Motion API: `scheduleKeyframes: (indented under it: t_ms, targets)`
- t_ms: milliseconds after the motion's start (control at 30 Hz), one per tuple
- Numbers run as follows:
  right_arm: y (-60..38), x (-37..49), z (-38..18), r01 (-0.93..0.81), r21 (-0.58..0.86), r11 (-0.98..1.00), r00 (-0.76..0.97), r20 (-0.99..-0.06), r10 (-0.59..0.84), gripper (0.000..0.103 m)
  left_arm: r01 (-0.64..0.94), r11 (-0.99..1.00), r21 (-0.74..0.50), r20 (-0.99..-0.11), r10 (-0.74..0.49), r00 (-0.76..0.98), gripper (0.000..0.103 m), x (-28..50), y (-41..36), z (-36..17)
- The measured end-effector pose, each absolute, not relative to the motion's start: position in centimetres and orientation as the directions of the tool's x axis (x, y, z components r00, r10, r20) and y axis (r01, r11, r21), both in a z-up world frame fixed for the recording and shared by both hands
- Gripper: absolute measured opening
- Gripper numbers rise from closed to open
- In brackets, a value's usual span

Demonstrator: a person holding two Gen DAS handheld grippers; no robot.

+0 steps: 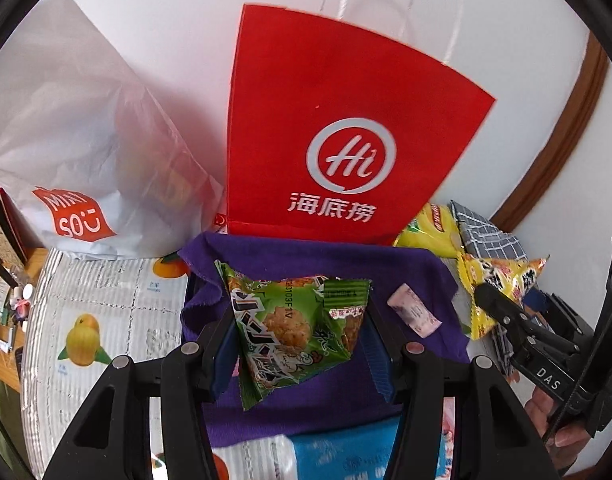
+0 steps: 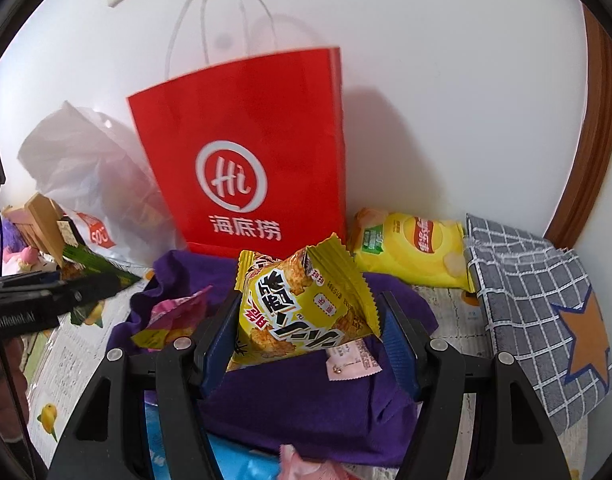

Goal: Organize snacks

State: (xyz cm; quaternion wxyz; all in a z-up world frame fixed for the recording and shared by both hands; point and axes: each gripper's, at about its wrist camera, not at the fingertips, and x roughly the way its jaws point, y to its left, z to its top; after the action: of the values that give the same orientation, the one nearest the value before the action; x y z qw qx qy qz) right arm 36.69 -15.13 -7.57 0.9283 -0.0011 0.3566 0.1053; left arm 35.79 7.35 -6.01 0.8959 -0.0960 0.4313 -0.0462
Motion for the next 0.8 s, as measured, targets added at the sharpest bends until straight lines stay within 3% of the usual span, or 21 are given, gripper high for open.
scheduleKeyframes:
  t_ms: [267,800]
  targets:
    - [-16.0,38.5,-10.4,-0.202,0.059,0.978,0.668,-0.722,0.181,0.066,-0.019,0.967,-0.256,-0.809,-0.203,0.551,0.053,37.4,7.9,-9.6]
    - [-14.8,39.9,-15.3,-0.27,0.019,0.963,0.528,-0.833,0.165,0.066,-0.033,0.969,-0.246,-0.833,-0.194,0.518,0.053,38.0,8.1,-11.0]
